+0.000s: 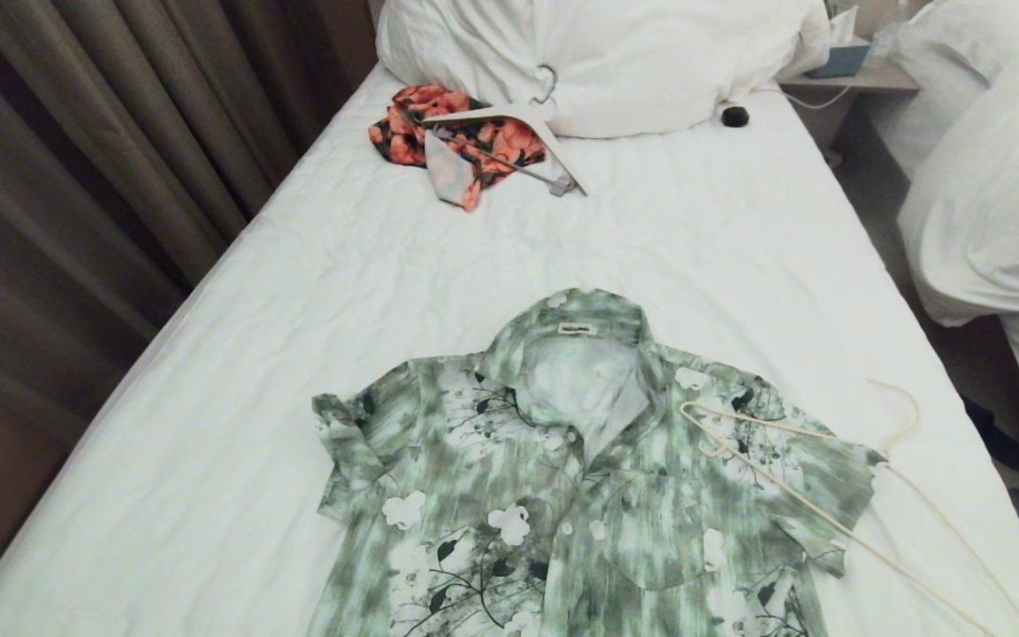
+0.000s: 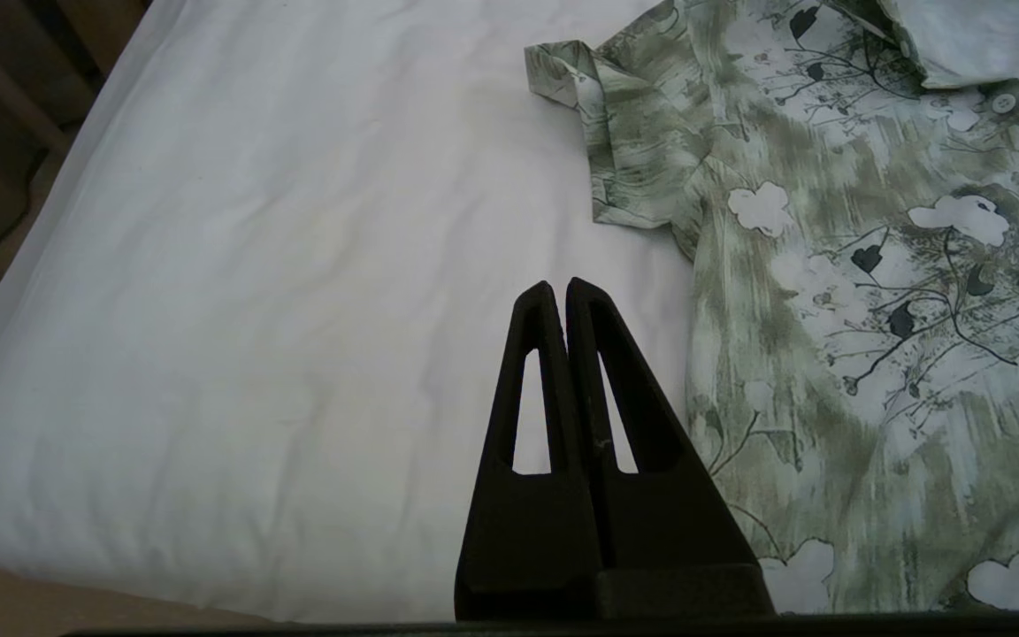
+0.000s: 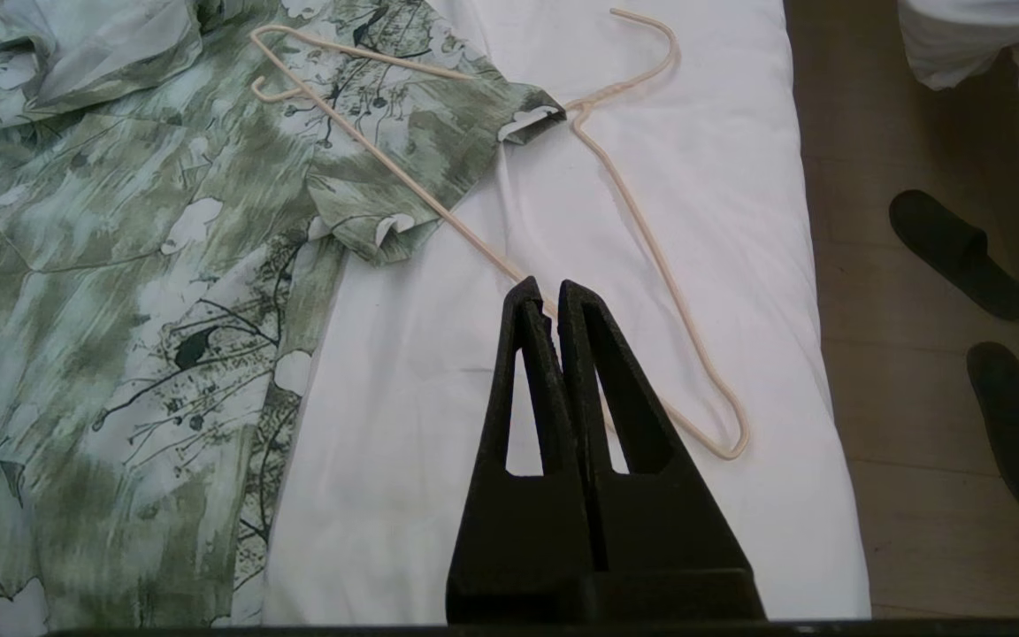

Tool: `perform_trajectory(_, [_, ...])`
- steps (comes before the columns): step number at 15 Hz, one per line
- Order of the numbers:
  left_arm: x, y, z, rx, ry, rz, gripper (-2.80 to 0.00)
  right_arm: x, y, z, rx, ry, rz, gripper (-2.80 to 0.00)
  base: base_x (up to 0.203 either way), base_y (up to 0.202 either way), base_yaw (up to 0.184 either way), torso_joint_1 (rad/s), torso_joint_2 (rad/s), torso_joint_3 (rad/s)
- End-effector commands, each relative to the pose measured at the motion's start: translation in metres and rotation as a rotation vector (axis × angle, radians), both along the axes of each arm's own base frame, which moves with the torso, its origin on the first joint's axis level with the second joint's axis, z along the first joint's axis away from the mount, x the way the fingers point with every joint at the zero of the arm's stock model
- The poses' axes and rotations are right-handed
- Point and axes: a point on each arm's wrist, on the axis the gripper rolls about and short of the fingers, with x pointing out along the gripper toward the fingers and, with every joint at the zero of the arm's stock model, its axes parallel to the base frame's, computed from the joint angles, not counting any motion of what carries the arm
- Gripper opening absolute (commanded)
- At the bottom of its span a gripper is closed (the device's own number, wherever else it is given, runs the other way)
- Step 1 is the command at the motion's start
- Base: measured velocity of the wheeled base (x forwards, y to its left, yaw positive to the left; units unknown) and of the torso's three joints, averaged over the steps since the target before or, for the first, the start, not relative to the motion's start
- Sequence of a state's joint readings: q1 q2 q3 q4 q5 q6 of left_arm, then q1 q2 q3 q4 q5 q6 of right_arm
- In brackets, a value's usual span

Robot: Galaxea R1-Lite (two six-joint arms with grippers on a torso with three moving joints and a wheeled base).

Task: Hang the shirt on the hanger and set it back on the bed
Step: Lift the shirt and hanger

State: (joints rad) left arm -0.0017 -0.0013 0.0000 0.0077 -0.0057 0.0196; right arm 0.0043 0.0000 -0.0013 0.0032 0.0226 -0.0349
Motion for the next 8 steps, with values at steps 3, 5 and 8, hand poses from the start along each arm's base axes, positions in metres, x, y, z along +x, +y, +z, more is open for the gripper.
perform_trajectory(3, [0.0001,0.0,0.0,0.0,0.002,0.0,-2.8,0.0002,-0.0001,-0.0002,0.005,0.003,-0.003,-2.8,0.0,0.0,0.0,0.0,0.0,0.0])
perform_trajectory(5, [0.0002,0.0,-0.0003,0.0,0.002,0.0,-2.8,0.0001,-0.0002,0.0001,0.026,0.002,-0.008,-2.8,0.0,0.0,0.0,0.0,0.0,0.0])
perform_trajectory(8, [0.0001,0.0,-0.0001,0.0,0.002,0.0,-2.8,0.0001,-0.0002,0.0001,0.027,0.002,-0.01,-2.8,0.0,0.0,0.0,0.0,0.0,0.0])
